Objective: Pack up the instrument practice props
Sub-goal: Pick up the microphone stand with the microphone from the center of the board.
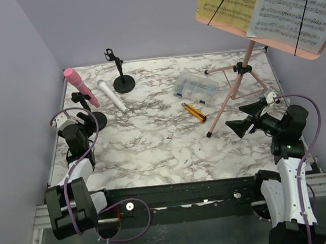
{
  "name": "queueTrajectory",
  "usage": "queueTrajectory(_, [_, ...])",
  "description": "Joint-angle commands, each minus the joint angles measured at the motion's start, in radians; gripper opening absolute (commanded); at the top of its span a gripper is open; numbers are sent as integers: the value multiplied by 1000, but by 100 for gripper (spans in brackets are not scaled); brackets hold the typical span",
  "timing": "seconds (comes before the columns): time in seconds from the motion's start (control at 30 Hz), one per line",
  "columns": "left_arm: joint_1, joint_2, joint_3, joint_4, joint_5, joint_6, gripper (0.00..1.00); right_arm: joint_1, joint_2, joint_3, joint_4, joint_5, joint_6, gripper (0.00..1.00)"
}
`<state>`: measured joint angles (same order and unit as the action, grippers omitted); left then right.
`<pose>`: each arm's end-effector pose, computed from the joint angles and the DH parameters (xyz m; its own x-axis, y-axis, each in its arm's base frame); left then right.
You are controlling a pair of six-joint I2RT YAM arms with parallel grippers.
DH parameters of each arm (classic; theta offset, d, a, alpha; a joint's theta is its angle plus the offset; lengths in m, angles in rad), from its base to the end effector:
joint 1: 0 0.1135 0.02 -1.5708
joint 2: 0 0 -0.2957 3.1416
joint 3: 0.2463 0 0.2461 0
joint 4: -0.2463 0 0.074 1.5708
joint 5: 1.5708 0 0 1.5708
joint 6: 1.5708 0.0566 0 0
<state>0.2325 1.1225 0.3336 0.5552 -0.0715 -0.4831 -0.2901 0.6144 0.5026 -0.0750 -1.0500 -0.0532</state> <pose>0.2224 0.0568 0.2227 -0.0614 -0.4907 -0.8692 -0.3681 0.8206 -0.4372 0.1316 0.0120 0.2980 -0.1418 0.0147 -0.9898 -0.6829 0.7224 0.1086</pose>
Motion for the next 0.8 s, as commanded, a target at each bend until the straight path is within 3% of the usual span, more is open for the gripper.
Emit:
queueTrajectory(0.0, [36,96,39,155,137,96,84,-4,-9,8,1,-29,3,100])
queueTrajectory(0.1, [47,167,82,201,229,152,75,-4,-11,10,-3,-26,1,100])
queueTrajectory(0.37, [62,298,160,247,299,264,66,-5,-10,11,-6,-26,-3,100])
queueTrajectory(0.77, [73,415,201,366,381,279,44,-5,6,9,-6,-15,-8,100])
